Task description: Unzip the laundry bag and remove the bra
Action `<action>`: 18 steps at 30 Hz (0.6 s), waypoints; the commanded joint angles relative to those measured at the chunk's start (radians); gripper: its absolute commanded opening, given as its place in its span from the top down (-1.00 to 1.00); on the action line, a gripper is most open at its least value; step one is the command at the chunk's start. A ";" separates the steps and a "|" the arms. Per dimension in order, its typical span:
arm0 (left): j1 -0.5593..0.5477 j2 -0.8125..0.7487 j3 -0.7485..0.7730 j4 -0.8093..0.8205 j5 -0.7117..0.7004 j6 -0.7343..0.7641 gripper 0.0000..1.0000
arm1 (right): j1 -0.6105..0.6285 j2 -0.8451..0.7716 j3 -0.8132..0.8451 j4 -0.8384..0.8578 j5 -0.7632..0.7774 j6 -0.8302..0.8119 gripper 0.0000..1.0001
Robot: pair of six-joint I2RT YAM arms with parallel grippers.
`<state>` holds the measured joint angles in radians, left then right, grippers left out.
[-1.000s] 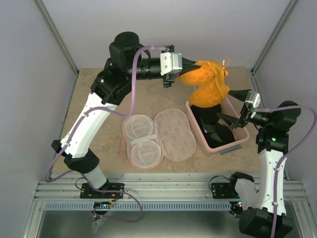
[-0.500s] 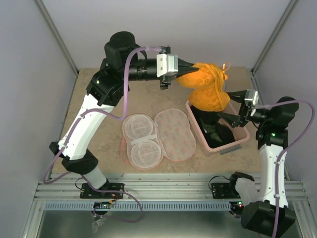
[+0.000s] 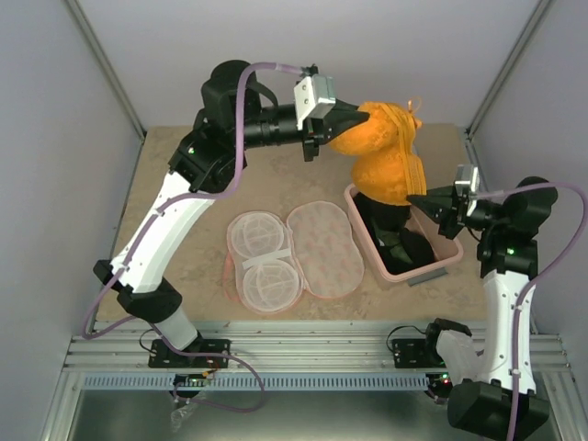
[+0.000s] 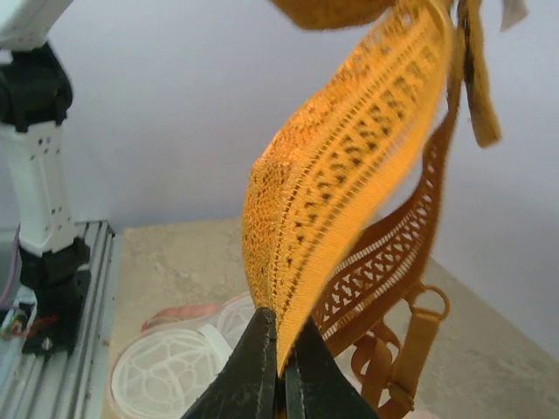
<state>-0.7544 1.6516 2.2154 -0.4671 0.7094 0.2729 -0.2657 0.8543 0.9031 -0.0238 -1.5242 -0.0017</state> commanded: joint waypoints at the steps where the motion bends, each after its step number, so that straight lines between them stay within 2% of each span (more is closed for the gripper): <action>1: 0.035 0.018 -0.086 0.064 -0.049 -0.212 1.00 | -0.007 0.005 0.055 -0.231 0.142 0.141 0.99; 5: 0.035 0.046 -0.234 0.167 -0.042 -0.297 1.00 | -0.010 0.023 0.073 -0.529 0.257 0.187 0.99; 8: 0.034 0.094 -0.348 0.319 -0.008 -0.442 1.00 | -0.012 0.019 0.094 -0.736 0.384 0.097 0.99; 10: 0.024 0.138 -0.386 0.405 -0.001 -0.508 1.00 | -0.013 0.008 0.120 -0.850 0.536 0.032 0.99; 12: 0.001 0.186 -0.387 0.439 -0.019 -0.506 1.00 | -0.013 -0.002 0.135 -0.946 0.719 -0.015 0.99; 13: -0.008 0.211 -0.386 0.458 -0.028 -0.517 1.00 | -0.013 -0.005 0.131 -0.963 0.781 -0.005 0.99; 16: -0.016 0.298 -0.388 0.521 -0.024 -0.636 1.00 | -0.014 -0.006 0.107 -0.984 0.781 -0.014 0.99; 18: -0.018 0.331 -0.398 0.533 -0.049 -0.658 1.00 | -0.014 -0.003 0.084 -0.998 0.853 -0.005 0.99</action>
<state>-0.7563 1.9488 1.8233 -0.0689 0.6819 -0.2493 -0.2733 0.8555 1.0077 -0.8993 -0.8604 0.0166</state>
